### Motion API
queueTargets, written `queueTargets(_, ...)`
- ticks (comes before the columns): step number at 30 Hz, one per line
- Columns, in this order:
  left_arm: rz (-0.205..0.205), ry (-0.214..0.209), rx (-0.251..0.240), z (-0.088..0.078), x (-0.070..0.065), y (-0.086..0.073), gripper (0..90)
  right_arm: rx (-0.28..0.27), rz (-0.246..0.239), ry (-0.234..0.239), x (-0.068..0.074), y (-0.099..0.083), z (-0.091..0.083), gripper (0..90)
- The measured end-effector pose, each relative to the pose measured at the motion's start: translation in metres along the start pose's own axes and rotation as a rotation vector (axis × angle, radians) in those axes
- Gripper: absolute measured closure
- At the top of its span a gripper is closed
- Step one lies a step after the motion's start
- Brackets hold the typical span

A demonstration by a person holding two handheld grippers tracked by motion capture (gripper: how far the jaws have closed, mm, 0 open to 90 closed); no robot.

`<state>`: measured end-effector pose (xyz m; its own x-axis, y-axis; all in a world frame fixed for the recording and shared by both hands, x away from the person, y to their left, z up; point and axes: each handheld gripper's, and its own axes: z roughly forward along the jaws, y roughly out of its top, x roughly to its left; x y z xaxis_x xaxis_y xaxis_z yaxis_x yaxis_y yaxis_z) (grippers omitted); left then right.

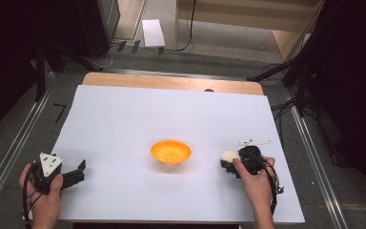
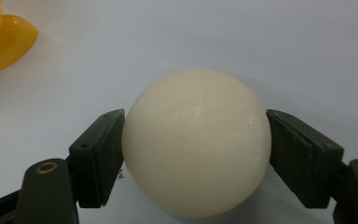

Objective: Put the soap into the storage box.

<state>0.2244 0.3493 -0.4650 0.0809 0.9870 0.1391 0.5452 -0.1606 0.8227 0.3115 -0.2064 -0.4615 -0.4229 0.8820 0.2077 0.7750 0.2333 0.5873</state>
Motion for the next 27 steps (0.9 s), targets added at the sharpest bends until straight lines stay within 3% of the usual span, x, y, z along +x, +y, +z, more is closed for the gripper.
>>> queueTargets(5,0.003,0.001,-0.004,0.000,0.000,0.000,6.3,0.004,-0.025,-0.024,0.004,0.001,-0.002,23.9)
queueTargets(15,-0.001,0.003,-0.001,0.000,0.000,0.000,6.5,-0.008,-0.043,0.046,0.008,0.007,-0.007,24.0)
queueTargets(27,0.001,0.006,-0.003,0.000,0.000,0.000,6.5,-0.018,-0.097,0.049,0.021,0.013,-0.014,24.1)
